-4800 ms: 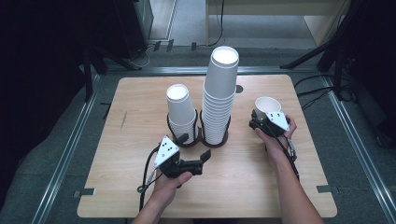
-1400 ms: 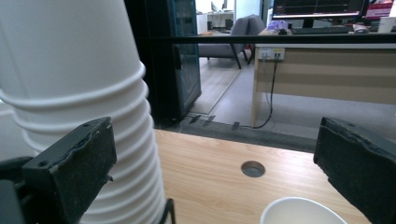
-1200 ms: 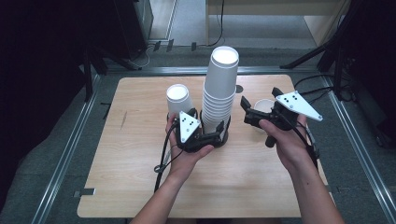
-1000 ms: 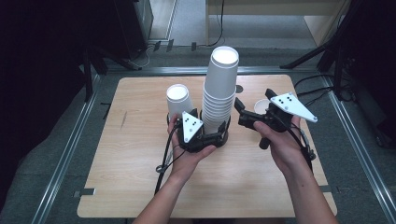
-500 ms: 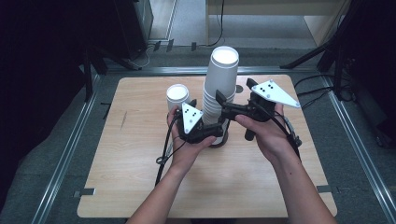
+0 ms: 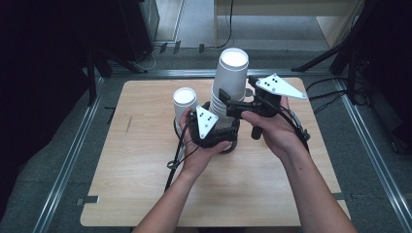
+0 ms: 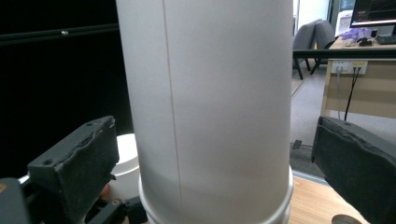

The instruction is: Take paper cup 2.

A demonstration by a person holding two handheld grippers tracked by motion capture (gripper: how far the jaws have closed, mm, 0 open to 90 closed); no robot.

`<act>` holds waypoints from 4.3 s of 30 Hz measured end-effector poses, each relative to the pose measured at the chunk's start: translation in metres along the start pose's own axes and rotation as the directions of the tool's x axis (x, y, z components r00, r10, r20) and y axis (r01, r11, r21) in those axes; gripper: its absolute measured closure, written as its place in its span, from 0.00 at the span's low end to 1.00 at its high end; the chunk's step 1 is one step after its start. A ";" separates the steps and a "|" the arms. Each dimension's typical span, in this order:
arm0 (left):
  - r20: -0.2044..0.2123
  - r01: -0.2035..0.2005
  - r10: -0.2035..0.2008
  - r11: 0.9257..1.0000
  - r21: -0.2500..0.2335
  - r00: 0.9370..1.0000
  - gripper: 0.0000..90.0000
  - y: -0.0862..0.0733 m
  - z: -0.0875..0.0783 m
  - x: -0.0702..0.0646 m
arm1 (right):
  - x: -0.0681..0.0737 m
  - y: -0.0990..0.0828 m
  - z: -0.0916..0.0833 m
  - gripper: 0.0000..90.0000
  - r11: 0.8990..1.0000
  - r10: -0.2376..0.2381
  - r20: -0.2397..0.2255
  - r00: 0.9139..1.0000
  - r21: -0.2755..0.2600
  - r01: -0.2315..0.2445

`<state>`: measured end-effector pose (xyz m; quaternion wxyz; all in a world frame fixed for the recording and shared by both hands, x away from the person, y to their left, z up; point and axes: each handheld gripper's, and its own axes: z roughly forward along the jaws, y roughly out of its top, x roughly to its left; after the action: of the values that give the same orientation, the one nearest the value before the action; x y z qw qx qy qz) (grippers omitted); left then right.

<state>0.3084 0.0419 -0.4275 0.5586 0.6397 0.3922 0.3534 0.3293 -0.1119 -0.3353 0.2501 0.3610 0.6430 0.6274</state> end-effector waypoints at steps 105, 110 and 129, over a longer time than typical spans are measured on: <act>-0.031 -0.011 0.011 1.000 0.025 0.999 0.08 -0.002 0.000 -0.002 | -0.011 0.047 -0.056 0.14 0.950 -0.023 0.124 0.992 -0.305 0.060; -0.023 -0.008 0.008 1.000 0.021 1.000 0.08 -0.002 -0.003 -0.003 | -0.014 0.037 -0.062 0.14 0.950 -0.014 0.128 0.992 -0.307 0.053; 0.035 -0.006 0.004 0.998 0.057 0.999 0.02 -0.009 -0.026 -0.005 | -0.026 -0.004 -0.084 0.14 0.958 -0.012 0.173 0.985 -0.280 0.060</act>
<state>0.2817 0.0495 -0.4334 0.5460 0.6625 0.3907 0.3323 0.2793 -0.1847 -0.3355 0.3645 0.3616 0.5292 0.6755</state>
